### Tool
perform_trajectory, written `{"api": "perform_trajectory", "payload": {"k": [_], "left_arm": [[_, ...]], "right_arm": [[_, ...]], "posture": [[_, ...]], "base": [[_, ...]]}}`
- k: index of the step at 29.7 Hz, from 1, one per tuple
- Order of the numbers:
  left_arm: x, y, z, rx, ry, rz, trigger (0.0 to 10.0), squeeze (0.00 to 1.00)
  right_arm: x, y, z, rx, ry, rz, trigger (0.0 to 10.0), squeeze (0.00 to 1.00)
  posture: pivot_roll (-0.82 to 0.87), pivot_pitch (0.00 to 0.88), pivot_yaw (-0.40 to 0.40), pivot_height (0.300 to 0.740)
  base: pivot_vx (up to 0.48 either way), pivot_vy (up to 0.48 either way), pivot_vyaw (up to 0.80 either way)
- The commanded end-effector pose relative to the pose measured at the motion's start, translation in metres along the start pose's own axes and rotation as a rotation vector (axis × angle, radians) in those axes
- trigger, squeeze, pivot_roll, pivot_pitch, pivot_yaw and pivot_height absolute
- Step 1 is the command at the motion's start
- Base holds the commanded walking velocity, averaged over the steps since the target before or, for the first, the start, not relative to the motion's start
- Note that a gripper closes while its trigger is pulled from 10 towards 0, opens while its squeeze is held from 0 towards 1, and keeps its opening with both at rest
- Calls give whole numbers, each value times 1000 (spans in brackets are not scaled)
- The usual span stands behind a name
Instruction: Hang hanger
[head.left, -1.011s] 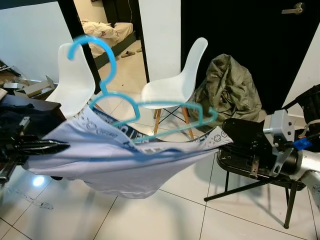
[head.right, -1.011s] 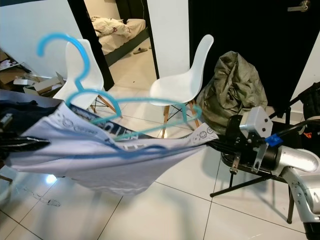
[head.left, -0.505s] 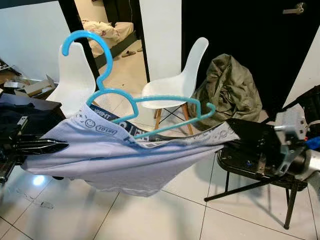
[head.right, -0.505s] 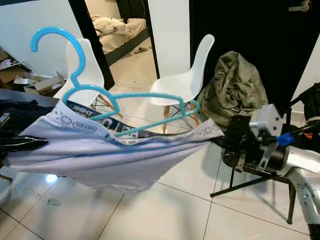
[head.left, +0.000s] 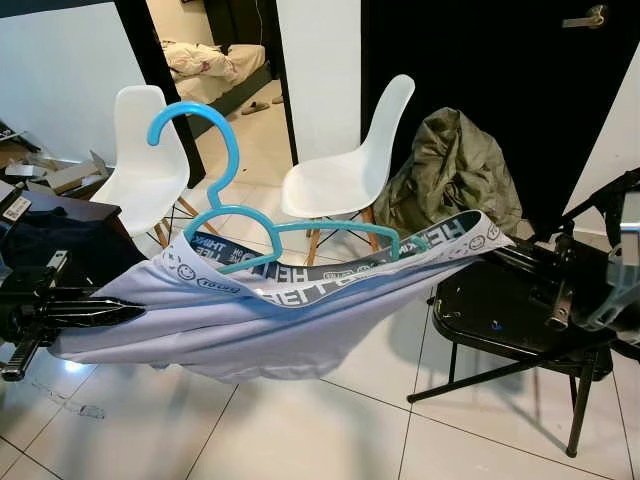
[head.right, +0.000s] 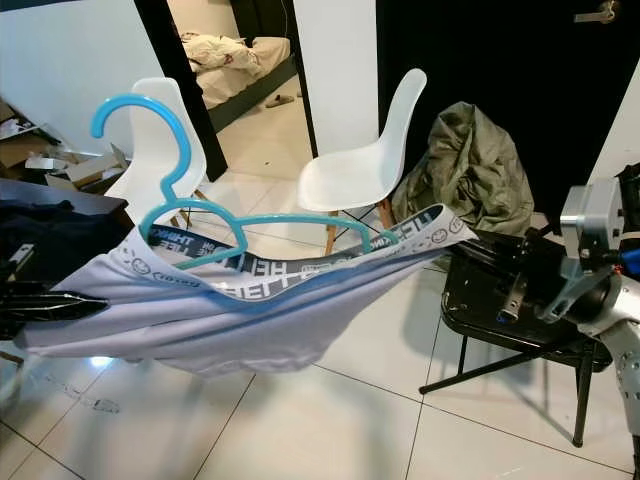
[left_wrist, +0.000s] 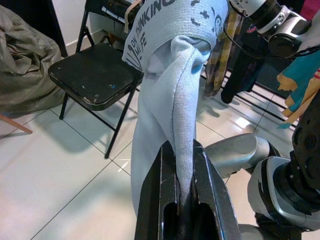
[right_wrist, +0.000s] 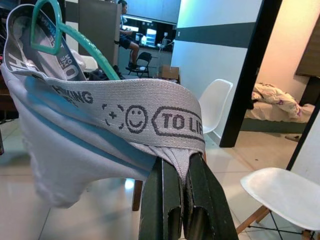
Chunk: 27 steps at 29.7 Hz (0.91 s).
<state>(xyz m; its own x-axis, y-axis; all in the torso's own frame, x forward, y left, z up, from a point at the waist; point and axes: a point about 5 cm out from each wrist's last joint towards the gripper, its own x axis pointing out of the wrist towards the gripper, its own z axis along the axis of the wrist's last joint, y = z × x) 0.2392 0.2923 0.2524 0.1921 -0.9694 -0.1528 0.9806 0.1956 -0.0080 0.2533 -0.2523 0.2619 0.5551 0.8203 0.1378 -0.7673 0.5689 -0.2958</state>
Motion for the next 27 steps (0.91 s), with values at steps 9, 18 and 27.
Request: {"api": "perform_trajectory", "payload": {"k": [9,18,27], "left_arm": [[6,-2,-7,-23,7,-37,0,0],[19,-3,-12,-38,-12,-91,0,0],[37,-9,-30,-89,-2,-150,0,0]], "right_arm": [[23,0,0,-69,51,39,0,0],[56,10,-12,-166,201,225,0,0],[72,3,14,-215,118,293,0,0]], "posture": [[-19,28,94,740],[-20,23,84,740],[-20,18,80,740]], "base": [[0,0,0],[0,0,0],[0,0,0]]}}
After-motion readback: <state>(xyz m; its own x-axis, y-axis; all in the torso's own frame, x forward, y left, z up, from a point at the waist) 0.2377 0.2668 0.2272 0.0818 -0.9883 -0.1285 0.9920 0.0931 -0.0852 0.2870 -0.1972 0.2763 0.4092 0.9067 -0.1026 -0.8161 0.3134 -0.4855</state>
